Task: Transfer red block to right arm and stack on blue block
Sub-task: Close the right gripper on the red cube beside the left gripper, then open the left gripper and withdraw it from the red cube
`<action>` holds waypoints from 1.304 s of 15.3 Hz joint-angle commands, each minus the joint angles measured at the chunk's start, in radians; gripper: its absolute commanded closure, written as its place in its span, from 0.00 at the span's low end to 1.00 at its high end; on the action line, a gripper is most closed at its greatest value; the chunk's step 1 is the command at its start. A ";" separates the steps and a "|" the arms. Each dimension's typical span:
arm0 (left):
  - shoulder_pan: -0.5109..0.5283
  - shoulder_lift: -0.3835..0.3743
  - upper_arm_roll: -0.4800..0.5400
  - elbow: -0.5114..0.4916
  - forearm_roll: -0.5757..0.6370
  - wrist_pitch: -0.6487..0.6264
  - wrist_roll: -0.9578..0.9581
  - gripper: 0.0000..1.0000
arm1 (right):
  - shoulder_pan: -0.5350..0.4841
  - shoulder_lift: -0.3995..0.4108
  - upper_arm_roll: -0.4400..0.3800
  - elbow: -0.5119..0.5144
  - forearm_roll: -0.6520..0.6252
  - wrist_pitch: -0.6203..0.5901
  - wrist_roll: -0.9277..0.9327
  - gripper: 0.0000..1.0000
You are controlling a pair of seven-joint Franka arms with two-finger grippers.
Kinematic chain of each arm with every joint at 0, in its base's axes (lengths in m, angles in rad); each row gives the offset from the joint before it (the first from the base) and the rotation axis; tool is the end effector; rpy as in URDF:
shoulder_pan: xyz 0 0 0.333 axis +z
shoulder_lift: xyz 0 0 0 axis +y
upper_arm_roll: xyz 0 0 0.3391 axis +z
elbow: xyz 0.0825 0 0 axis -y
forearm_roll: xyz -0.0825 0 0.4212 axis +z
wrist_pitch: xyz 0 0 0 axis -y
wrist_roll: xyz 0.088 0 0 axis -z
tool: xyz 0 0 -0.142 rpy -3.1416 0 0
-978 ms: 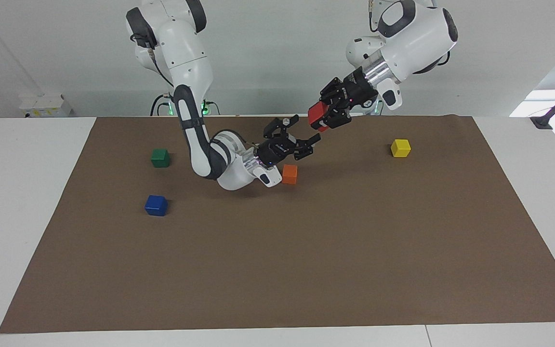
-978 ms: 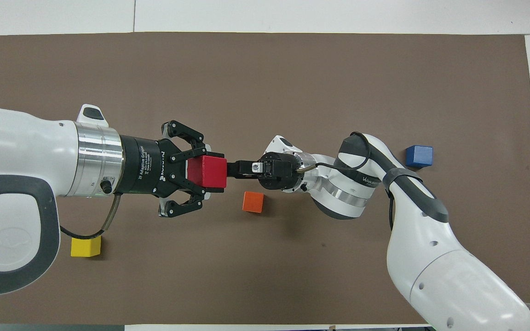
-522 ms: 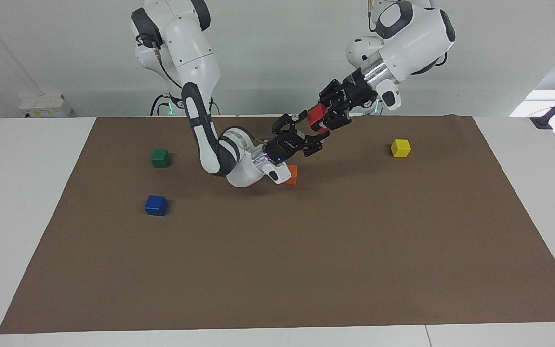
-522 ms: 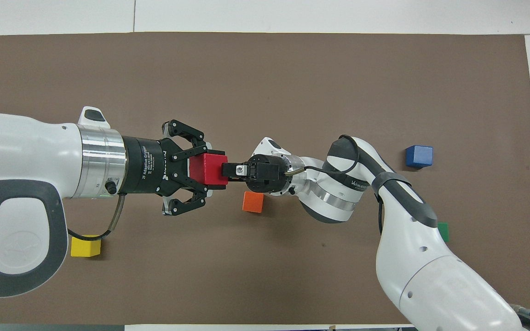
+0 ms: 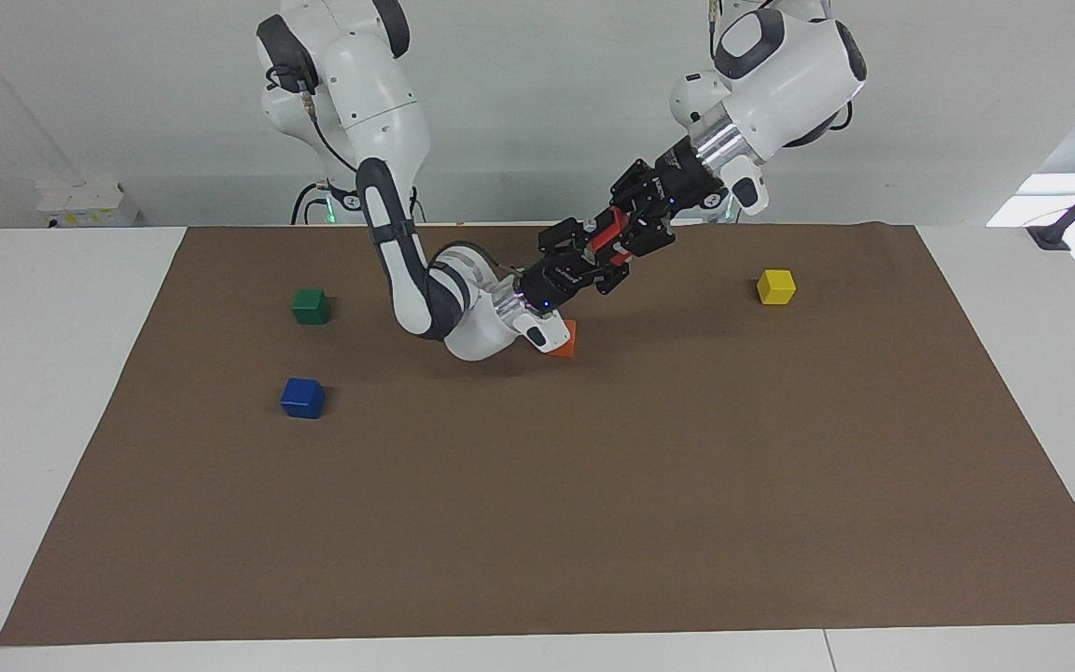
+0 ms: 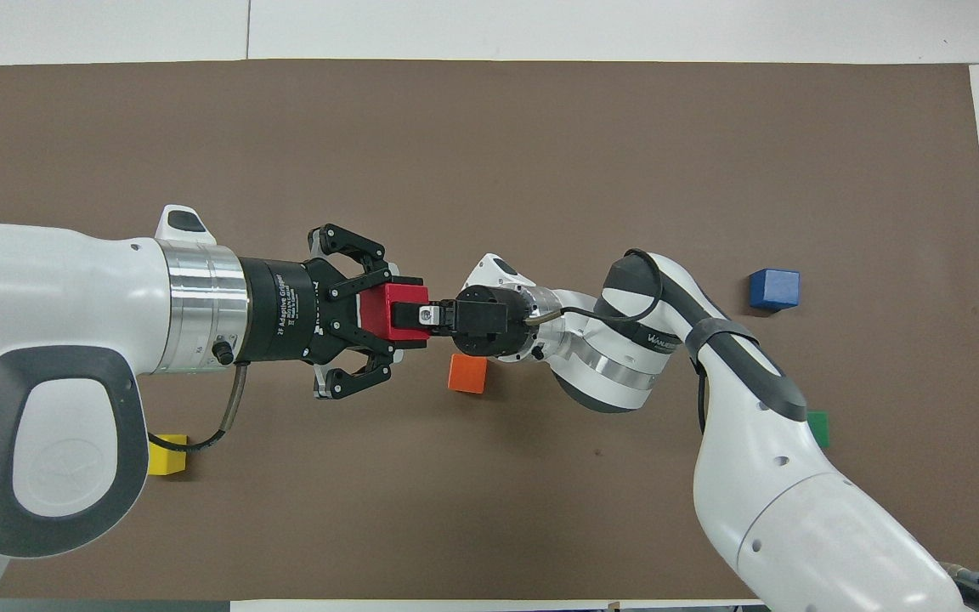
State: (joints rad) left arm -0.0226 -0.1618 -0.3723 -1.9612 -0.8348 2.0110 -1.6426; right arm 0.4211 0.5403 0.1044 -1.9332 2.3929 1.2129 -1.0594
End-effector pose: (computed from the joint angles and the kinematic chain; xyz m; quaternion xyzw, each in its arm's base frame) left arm 0.5064 -0.2961 0.5640 0.6682 0.6466 -0.2519 0.2682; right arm 0.5439 0.4312 0.3581 -0.3642 -0.0197 -0.0315 0.9306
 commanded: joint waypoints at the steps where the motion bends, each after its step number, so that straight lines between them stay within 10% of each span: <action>1: -0.008 -0.038 0.006 -0.031 -0.024 0.008 -0.025 1.00 | -0.013 0.017 0.006 0.019 0.000 0.010 -0.030 1.00; 3: -0.007 -0.036 0.007 -0.025 -0.021 0.008 -0.010 1.00 | -0.015 0.017 0.006 0.019 0.000 0.007 -0.030 1.00; 4: -0.005 -0.035 0.007 -0.022 -0.021 0.008 -0.022 0.63 | -0.015 0.015 0.006 0.019 0.000 0.010 -0.030 1.00; 5: -0.007 -0.038 0.010 -0.015 -0.011 0.005 -0.029 0.01 | -0.015 0.014 0.006 0.019 0.000 0.008 -0.030 1.00; 13: 0.170 -0.071 0.030 0.071 0.149 -0.238 0.171 0.00 | -0.045 -0.003 0.001 0.010 -0.014 0.014 -0.013 1.00; 20: 0.334 -0.070 0.029 0.074 0.463 -0.248 0.599 0.00 | -0.156 -0.181 -0.002 -0.055 -0.257 0.281 0.059 1.00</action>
State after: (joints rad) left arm 0.2740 -0.2279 -0.3325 -1.8945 -0.4707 1.7826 -1.1833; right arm 0.2955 0.4369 0.0969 -1.9380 2.1991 1.4188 -1.0259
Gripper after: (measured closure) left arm 0.000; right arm 0.423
